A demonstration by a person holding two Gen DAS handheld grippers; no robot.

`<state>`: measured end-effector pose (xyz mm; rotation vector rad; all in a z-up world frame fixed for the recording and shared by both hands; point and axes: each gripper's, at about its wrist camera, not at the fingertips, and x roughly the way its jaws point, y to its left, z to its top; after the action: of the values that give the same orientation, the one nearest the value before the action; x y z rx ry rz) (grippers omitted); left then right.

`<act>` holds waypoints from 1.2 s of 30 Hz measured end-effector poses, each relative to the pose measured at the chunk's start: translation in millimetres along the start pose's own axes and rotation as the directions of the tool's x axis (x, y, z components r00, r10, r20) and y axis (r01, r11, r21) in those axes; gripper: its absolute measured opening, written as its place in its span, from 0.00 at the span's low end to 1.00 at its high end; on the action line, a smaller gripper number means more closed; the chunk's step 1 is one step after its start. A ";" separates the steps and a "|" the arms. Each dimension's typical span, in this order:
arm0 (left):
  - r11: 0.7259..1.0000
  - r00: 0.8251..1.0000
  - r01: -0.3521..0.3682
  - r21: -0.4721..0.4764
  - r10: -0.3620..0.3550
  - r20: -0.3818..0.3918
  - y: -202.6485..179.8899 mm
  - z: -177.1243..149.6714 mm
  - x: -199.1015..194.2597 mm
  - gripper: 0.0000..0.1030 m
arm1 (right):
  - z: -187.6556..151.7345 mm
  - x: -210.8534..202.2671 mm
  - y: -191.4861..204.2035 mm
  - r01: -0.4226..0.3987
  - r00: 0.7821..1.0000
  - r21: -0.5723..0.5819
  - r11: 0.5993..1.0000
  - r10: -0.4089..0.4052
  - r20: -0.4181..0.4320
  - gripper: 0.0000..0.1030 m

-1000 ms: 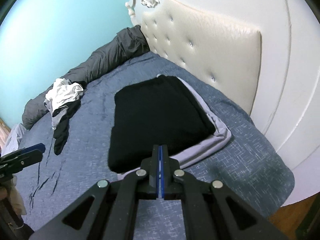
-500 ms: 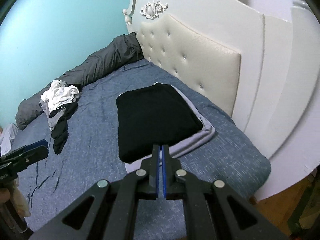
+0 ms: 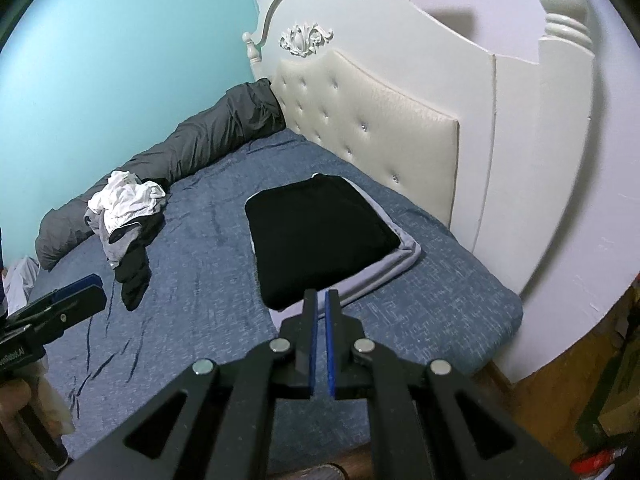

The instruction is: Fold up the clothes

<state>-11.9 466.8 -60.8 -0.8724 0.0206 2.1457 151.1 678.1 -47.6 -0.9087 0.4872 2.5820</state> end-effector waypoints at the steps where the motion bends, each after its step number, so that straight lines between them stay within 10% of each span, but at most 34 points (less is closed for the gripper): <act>1: 1.000 1.000 0.002 -0.001 -0.002 0.001 -1.1 -0.8 -3.1 0.67 | -1.2 -4.2 1.8 0.001 1.000 0.000 1.000 -0.001 0.003 0.07; 11: 1.000 1.000 -0.001 0.026 0.000 0.024 -15.8 -10.1 -30.9 0.77 | -11.7 -42.1 17.4 -0.012 1.000 0.005 1.000 0.012 0.029 0.18; 21: 0.999 0.999 -0.002 0.034 0.000 0.049 -21.6 -18.5 -57.5 0.85 | -21.6 -69.3 29.4 -0.011 0.998 0.011 1.000 0.010 0.056 0.53; 36: 0.998 0.995 -0.064 0.030 0.061 0.083 -15.9 -28.5 -88.8 1.00 | -38.9 -97.8 51.6 0.019 0.994 0.027 0.999 -0.022 0.103 0.80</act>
<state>54.5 409.3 -25.8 -0.7728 0.0415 2.2318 220.1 594.9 -2.3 -0.7632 0.4787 2.5825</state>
